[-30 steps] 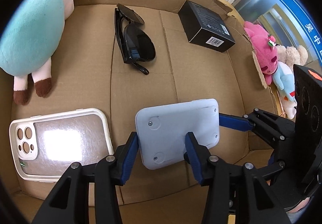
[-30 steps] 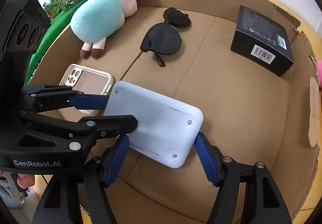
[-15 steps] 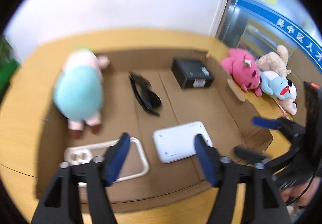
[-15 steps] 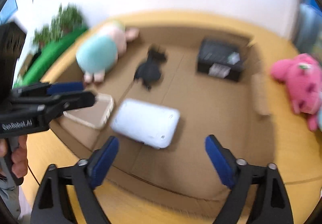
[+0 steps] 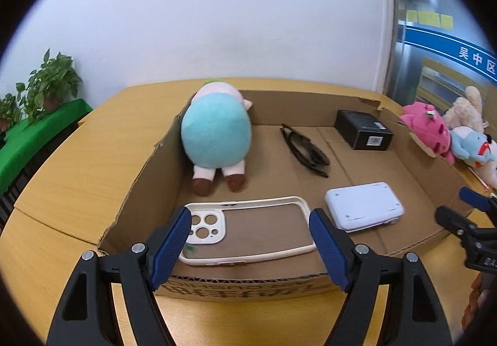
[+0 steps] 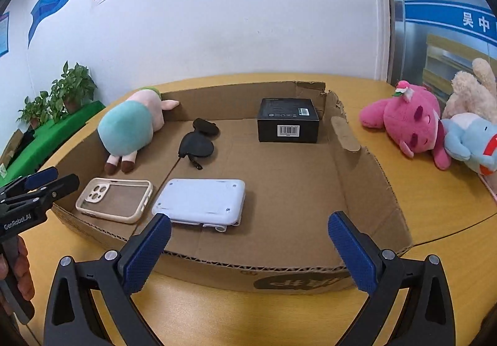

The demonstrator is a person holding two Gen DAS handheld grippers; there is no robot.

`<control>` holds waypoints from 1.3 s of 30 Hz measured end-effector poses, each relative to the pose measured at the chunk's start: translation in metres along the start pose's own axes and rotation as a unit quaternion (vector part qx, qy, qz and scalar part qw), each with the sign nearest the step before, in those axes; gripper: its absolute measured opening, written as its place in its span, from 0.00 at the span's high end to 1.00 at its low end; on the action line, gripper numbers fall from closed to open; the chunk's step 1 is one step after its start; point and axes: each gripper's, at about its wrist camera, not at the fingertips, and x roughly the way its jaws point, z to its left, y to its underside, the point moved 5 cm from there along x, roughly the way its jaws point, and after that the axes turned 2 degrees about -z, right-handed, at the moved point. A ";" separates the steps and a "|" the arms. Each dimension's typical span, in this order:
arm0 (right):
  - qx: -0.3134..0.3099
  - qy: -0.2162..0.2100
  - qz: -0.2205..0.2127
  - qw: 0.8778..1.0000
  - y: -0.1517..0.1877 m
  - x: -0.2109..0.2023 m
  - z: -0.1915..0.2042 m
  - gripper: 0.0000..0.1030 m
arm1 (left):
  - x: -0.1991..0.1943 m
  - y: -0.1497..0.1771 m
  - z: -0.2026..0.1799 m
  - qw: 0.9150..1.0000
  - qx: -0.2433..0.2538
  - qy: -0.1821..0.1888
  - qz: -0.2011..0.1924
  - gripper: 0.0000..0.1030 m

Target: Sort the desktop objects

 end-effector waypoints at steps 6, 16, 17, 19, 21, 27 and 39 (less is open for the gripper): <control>-0.003 -0.001 -0.039 0.999 0.003 0.000 0.001 0.00 | 0.006 0.004 0.000 0.999 0.023 -0.022 -0.034 0.23; -0.007 0.003 -0.078 0.997 0.009 -0.007 0.002 0.00 | 0.000 0.009 -0.001 0.996 0.022 -0.030 -0.085 0.18; -0.007 0.004 -0.078 0.997 0.009 -0.008 0.003 0.00 | 0.001 0.008 0.000 0.996 0.023 -0.029 -0.085 0.17; -0.007 0.004 -0.078 0.997 0.009 -0.008 0.003 0.00 | 0.001 0.008 0.000 0.996 0.023 -0.027 -0.085 0.17; -0.007 0.004 -0.078 0.997 0.009 -0.008 0.003 0.00 | 0.001 0.008 -0.001 0.996 0.024 -0.024 -0.085 0.16; -0.007 0.004 -0.078 0.997 0.009 -0.007 0.002 0.00 | 0.001 0.007 -0.001 0.996 0.025 -0.020 -0.085 0.15; -0.008 0.004 -0.078 0.997 0.009 -0.007 0.002 0.00 | 0.002 0.006 0.000 0.996 0.027 -0.017 -0.085 0.14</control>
